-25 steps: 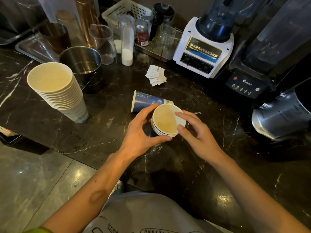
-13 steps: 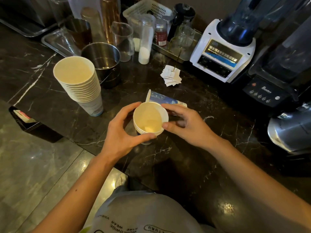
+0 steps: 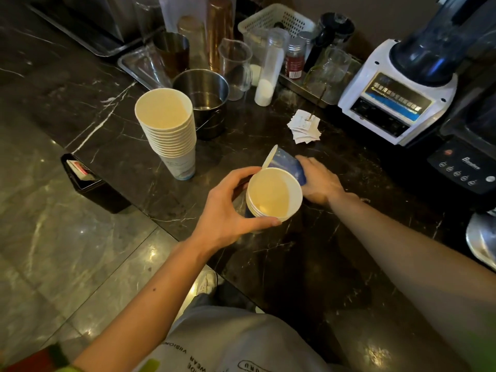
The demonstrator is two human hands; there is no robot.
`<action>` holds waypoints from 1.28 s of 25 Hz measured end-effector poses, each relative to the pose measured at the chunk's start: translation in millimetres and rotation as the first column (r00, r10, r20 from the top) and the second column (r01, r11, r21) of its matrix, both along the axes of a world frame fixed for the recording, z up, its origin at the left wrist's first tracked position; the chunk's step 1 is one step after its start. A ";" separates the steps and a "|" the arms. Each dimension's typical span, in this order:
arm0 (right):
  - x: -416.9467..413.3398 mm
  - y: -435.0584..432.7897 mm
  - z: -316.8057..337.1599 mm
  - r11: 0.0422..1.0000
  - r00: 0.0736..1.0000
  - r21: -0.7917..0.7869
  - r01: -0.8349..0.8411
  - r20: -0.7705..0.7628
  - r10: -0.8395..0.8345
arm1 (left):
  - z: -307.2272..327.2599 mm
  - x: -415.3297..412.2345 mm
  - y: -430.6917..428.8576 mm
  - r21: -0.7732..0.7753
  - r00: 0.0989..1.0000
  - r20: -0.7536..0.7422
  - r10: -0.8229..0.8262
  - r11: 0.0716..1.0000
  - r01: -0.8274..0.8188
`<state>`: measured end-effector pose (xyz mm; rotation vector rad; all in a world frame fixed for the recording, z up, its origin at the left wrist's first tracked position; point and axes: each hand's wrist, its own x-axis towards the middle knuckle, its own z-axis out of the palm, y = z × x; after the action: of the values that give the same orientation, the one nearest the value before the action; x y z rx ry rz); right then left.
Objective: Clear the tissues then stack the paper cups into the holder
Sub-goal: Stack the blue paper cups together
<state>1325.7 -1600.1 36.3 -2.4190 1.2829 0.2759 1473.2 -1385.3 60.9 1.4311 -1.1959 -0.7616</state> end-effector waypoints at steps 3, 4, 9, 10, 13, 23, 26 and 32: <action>-19.7 2.5 33.2 0.986 0.871 0.071 0.151 0.461 -0.166 | -2.6 0.3 -3.0 -0.005 1.000 0.001 0.002 1.000 -0.002; -23.8 7.0 50.8 0.982 0.776 0.113 0.150 0.602 -0.188 | -3.6 2.7 -1.4 -0.007 1.000 0.007 0.010 1.000 -0.010; -49.5 67.4 124.8 0.964 0.337 0.257 -0.071 0.916 -0.219 | -6.9 1.6 -3.1 -0.019 1.000 0.008 0.009 1.000 -0.009; -49.6 79.7 125.9 0.949 0.329 0.293 -0.114 0.913 -0.242 | -6.7 1.0 -3.1 -0.018 1.000 0.003 0.006 1.000 -0.006; -44.5 101.0 111.1 0.909 0.499 0.393 -0.142 0.821 -0.277 | -5.6 -0.5 -2.1 -0.044 1.000 -0.005 -0.022 0.999 0.022; -44.5 100.4 74.1 0.865 0.755 0.461 -0.197 0.634 -0.166 | 8.2 -5.4 1.6 -0.160 0.996 -0.085 -0.024 0.987 0.010; -47.1 102.1 68.8 0.835 0.751 0.505 -0.218 0.633 -0.187 | 6.8 -7.7 -1.0 -0.123 0.999 -0.011 0.037 0.992 -0.038; -50.1 104.2 60.9 0.777 0.698 0.590 -0.220 0.652 -0.297 | -1.1 -8.4 -2.2 -0.104 0.999 0.005 0.047 0.994 -0.046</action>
<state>1275.6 -1495.9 97.2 -1.6105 0.6960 -0.2333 1464.8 -1387.5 59.8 1.3724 -1.1865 -0.6532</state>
